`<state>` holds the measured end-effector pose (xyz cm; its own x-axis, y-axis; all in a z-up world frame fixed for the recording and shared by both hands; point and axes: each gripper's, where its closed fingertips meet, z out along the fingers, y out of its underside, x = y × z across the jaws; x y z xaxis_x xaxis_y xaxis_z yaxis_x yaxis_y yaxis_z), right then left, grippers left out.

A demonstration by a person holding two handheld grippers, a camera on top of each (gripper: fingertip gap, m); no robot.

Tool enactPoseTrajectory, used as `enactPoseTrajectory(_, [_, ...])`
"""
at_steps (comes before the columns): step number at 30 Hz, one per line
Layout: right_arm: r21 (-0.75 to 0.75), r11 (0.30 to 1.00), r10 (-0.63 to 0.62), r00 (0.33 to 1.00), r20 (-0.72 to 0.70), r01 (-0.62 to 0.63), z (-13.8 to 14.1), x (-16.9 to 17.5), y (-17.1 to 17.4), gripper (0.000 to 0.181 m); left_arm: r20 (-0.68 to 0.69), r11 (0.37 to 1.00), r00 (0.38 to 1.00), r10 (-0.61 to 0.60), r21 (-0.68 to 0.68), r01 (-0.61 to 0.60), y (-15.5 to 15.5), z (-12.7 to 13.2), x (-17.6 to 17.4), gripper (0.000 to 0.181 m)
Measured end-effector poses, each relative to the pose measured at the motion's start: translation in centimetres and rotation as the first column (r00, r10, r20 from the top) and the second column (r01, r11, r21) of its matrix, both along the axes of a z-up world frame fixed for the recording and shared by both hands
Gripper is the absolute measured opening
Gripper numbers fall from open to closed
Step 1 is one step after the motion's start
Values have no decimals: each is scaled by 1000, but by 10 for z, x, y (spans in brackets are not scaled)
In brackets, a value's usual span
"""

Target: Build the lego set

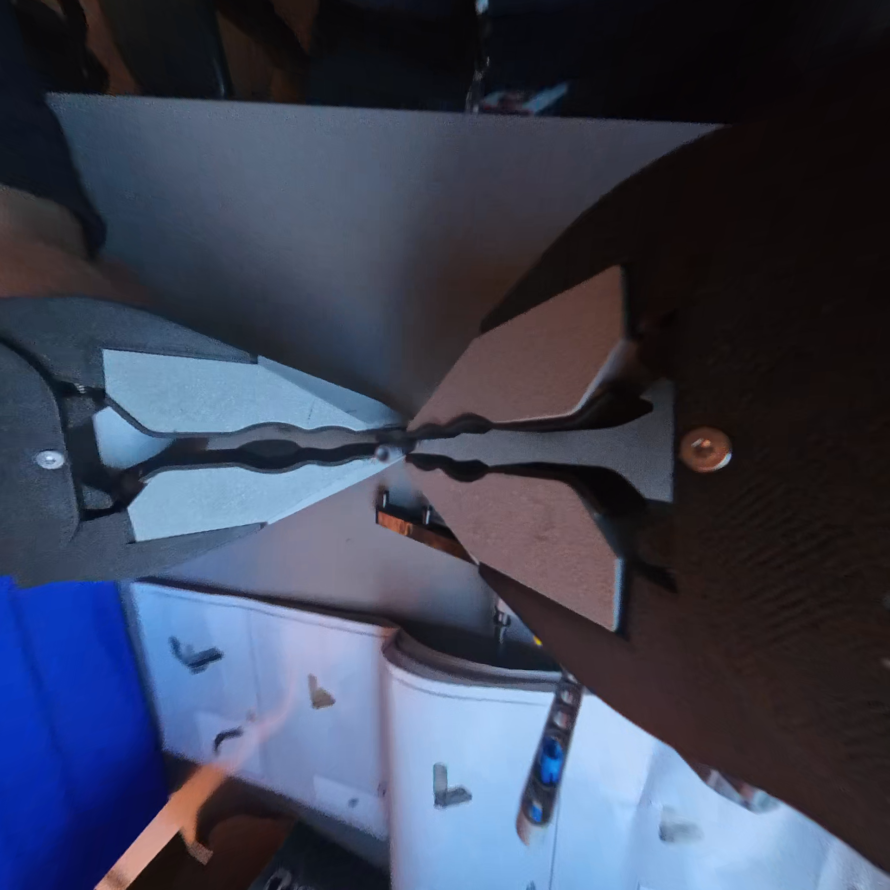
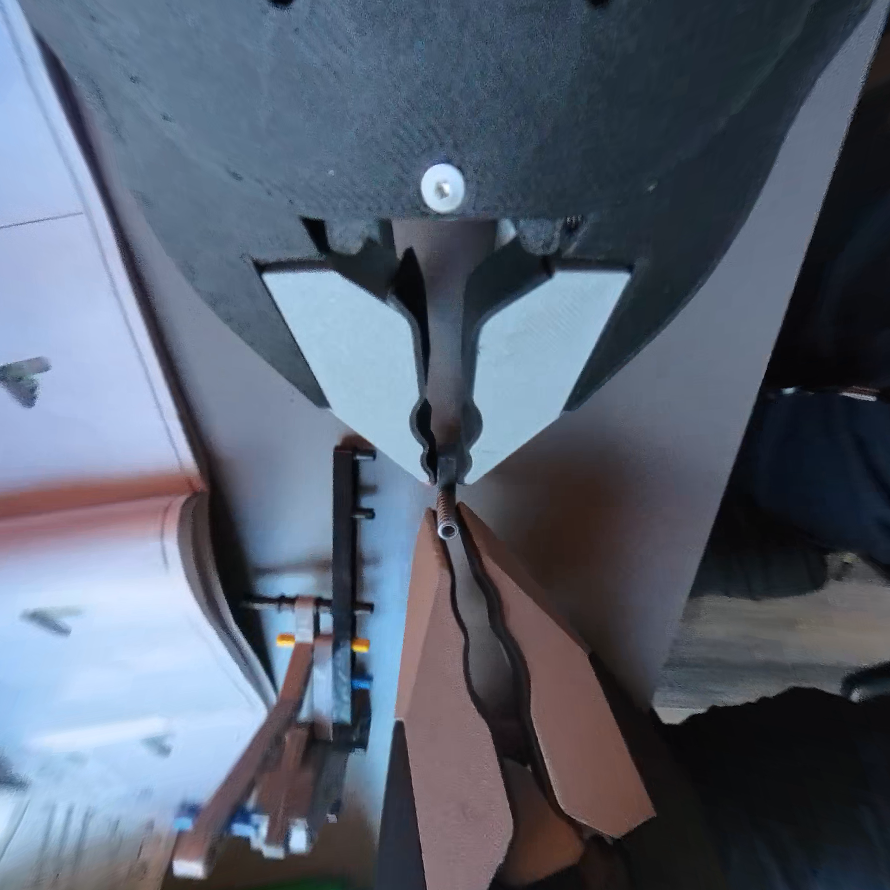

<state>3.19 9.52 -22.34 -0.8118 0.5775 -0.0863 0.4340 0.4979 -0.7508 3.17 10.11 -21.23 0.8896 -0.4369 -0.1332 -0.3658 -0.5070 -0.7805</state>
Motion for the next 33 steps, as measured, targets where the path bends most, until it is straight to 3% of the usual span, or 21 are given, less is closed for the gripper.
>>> enactPoseTrajectory(1, [-10, 1000, -5, 1000, 28, 5, -1, 0, 1, 6, 36, 1000, 999, -3, -27, 4, 2, -1, 0, 4])
enactPoseTrajectory(11, [-16, 1000, 11, 999, 46, -10, -3, 1, 0, 6, 131, 999, 991, -26, -37, 31, 5, 3, 7, 12])
enactPoseTrajectory(23, [18, 1000, 12, 1000, -27, -11, 7, 1, 11, 8, 148, 997, 989, 10, -75, 1, 8, -1, 3, 5])
enactPoseTrajectory(30, [-52, 999, -13, 998, -58, 10, 22, -5, 7, 23, 168, 996, 986, 8, -86, 7, 8, -1, 4, 6])
enactPoseTrajectory(33, [-42, 999, 3, 998, -70, -6, 20, -4, 2, 16, 160, 997, 987, 10, -82, 3, 8, -1, 3, 6])
